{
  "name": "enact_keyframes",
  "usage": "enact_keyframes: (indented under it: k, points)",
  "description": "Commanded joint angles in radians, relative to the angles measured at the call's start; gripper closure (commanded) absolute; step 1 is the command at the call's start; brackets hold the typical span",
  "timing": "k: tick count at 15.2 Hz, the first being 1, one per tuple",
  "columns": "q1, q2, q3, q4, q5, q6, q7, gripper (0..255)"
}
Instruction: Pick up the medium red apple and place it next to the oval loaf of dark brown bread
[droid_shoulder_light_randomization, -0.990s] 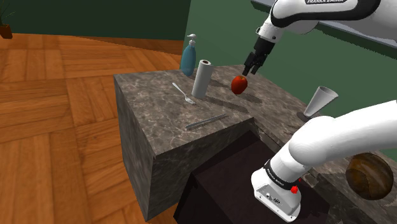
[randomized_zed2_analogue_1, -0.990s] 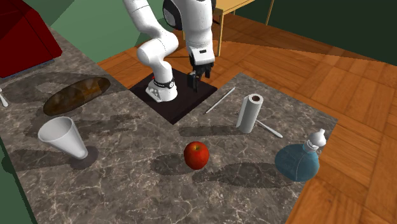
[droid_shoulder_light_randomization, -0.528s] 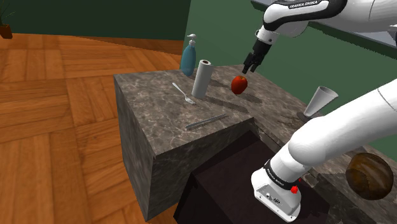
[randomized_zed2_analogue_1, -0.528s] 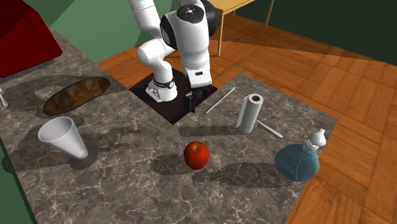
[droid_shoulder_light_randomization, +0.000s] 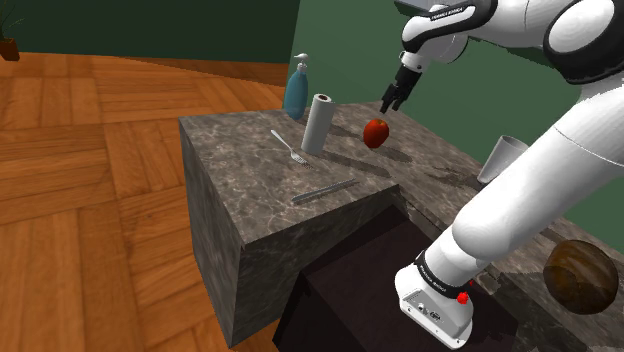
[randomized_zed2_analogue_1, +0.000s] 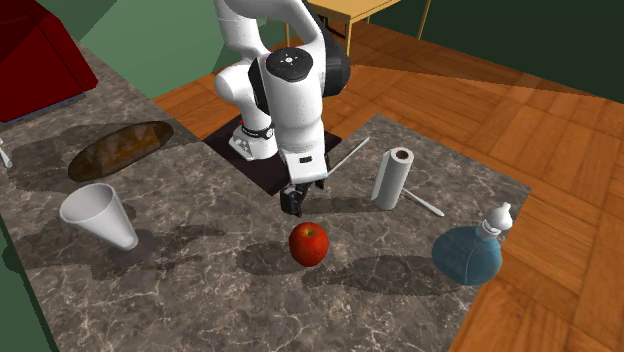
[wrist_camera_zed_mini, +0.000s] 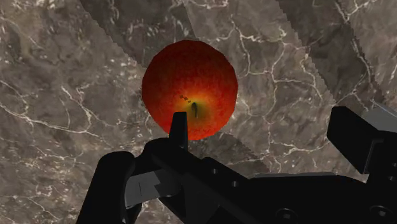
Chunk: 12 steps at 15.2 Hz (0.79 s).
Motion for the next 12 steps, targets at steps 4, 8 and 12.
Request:
enact_keyframes:
  k: [4,8,12]
  points:
    - [-0.025,0.131,-0.026,0.085,0.068,0.038,-0.082,0]
    - [-0.026,0.154,-0.024,0.056,0.085,0.087,-0.093,0]
    - [-0.027,0.164,-0.022,0.045,0.092,0.106,-0.098,0]
